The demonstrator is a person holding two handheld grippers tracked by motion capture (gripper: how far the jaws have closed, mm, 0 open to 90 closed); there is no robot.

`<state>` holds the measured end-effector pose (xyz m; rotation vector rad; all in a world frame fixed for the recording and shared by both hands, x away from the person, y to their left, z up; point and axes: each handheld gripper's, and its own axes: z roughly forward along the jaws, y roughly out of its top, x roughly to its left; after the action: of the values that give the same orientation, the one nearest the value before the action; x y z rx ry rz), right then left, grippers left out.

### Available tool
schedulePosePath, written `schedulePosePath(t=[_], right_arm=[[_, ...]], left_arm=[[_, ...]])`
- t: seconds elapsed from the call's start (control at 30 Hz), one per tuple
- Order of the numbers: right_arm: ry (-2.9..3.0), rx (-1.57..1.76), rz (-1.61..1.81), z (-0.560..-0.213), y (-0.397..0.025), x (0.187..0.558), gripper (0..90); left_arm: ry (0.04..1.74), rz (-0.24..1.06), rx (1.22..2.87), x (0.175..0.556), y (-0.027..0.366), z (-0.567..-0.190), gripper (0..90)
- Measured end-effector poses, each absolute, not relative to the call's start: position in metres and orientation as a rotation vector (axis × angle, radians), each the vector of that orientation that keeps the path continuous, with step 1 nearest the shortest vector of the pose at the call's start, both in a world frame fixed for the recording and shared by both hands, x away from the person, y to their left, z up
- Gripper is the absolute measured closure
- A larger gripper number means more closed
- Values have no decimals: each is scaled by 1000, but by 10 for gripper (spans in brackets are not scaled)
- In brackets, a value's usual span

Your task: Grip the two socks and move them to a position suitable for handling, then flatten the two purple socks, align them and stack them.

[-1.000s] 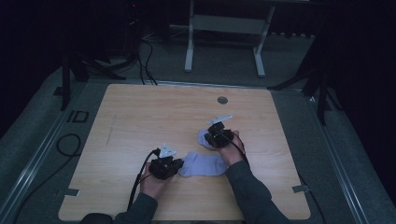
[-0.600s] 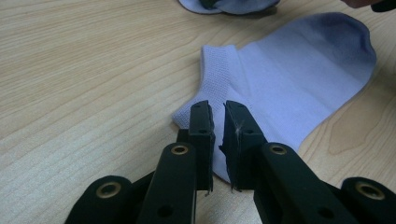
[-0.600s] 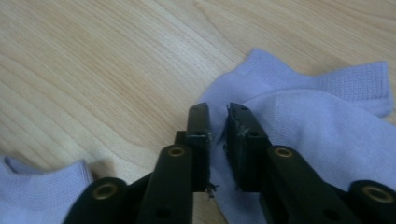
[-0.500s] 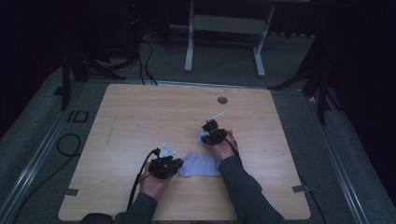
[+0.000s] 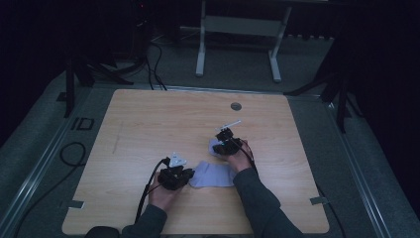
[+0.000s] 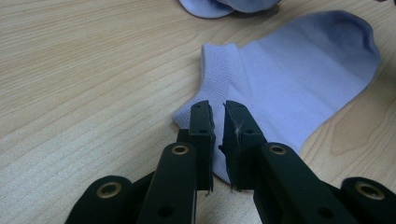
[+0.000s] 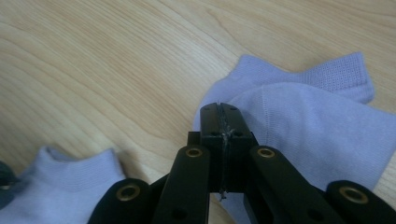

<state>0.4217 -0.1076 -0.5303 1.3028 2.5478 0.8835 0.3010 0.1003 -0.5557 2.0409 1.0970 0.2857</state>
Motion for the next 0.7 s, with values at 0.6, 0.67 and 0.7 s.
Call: schedulePosePath(t=[0.6,0.67,0.7], right_arm=[[2525,1308,1002,-516,-114,417,894],[2507,1307,1027,-510,-122,416,893],[2502,1312,1035,-508,-125,416,893]], left_arm=[[1089,284,2053,300,98,-556,819],[1090,284,2050,300,98,-556,819],[1089,284,2051,299,98,-556,819]])
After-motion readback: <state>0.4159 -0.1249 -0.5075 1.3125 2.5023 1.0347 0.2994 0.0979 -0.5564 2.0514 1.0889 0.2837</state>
